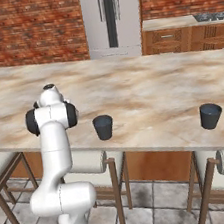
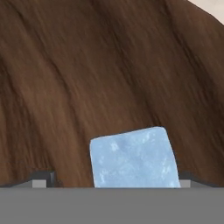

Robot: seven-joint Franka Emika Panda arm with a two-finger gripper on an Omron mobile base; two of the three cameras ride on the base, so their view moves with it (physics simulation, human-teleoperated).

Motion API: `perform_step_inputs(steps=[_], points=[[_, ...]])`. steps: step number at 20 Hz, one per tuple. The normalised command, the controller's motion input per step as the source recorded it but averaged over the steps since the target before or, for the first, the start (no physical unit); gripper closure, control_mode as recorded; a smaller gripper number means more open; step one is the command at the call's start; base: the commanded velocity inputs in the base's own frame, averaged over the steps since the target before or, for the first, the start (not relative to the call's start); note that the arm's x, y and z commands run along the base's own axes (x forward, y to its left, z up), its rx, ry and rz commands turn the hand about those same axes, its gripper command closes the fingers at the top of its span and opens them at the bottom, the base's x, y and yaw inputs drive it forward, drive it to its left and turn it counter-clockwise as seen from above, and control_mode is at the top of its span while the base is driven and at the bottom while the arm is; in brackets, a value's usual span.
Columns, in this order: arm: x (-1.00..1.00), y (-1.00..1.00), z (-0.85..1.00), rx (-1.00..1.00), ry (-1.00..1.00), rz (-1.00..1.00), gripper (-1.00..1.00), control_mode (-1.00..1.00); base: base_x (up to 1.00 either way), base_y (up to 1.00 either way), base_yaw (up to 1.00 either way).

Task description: There are four ice cubes in the ice bowl. Place two ice cubes in each glass of water.

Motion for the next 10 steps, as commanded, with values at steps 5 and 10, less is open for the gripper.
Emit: perform_step_inputs(steps=[5,10], points=[[0.01,-0.05,-0.22,-0.02,0.00,0.00,-1.00,-1.00,0.00,0.00,0.00],[0.00,-0.02,-0.06,-0.03,0.00,0.00,1.00,-1.00,0.00,0.00,0.00]])
